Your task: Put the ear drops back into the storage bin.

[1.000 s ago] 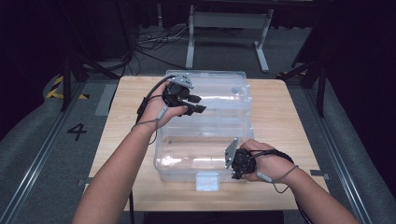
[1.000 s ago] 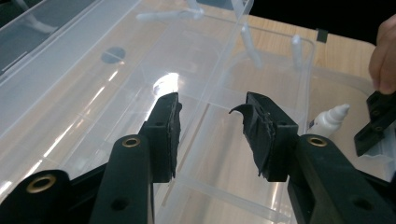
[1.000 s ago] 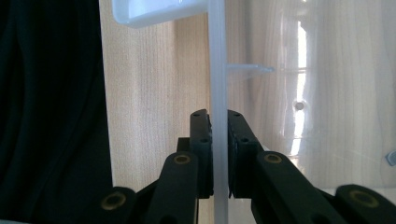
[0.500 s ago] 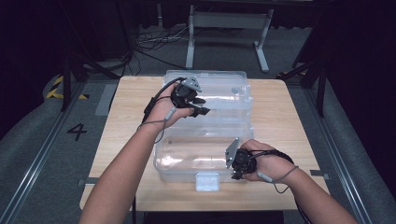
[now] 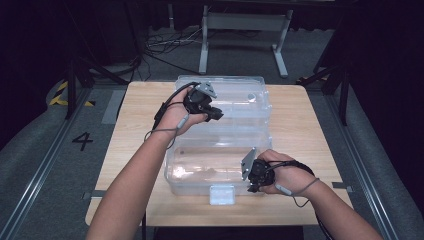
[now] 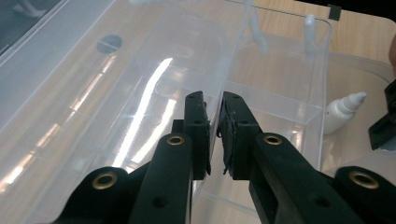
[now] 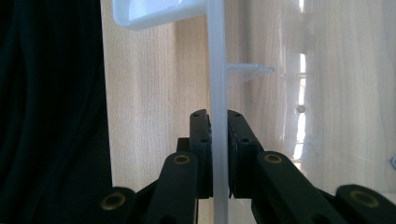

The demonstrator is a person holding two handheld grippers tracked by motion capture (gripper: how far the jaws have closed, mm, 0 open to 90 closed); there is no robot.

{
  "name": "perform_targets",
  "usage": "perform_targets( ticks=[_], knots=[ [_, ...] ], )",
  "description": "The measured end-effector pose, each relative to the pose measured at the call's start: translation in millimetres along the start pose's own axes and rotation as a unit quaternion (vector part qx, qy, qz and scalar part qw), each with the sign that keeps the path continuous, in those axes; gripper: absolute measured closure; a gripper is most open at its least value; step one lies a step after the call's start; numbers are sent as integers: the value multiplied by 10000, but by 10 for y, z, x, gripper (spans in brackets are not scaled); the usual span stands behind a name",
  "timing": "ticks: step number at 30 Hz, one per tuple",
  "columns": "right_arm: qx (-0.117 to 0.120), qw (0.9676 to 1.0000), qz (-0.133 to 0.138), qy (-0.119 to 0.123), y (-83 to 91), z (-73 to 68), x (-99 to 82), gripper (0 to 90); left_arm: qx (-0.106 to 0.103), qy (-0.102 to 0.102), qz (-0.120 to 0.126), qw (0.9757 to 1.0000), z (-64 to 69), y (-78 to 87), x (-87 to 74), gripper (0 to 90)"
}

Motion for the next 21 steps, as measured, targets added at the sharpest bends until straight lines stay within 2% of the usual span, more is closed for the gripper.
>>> perform_targets(
  ticks=[8, 13, 21],
  knots=[
    [-17, 10000, -1, 16, -3, 2, 3, 832, 14, -113, -39, 9999, 92, 56, 11, 828],
    [-19, 10000, -6, 19, -2, 3, 2, 831, -105, -99, 49, 9999, 163, 105, 3, 832],
    [-27, 10000, 0, 29, 3, 4, -6, 832, -174, -153, 65, 9997, 278, 159, -3, 838]
  ],
)
Point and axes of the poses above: each handheld gripper's, and its own axes: y roughly backward along the jaws, x roughly out of its top, z roughly to its right, the point moved 9 cm from there along -y, roughly forward along the jaws, and after that the axes turned 4 degrees about -y, right-handed, at the moved point
